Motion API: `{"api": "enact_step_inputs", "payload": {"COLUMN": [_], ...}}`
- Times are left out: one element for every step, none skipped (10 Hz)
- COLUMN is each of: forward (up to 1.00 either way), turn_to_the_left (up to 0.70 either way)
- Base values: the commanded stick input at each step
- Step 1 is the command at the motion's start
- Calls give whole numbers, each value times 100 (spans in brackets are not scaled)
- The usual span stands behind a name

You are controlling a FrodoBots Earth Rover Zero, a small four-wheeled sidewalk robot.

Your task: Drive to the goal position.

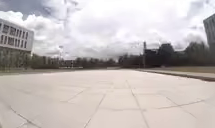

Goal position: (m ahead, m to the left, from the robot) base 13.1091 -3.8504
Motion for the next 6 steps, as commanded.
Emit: {"api": "enact_step_inputs", "payload": {"forward": [70,70,70,70,70,70], "turn_to_the_left": [0,0,0,0,0,0]}}
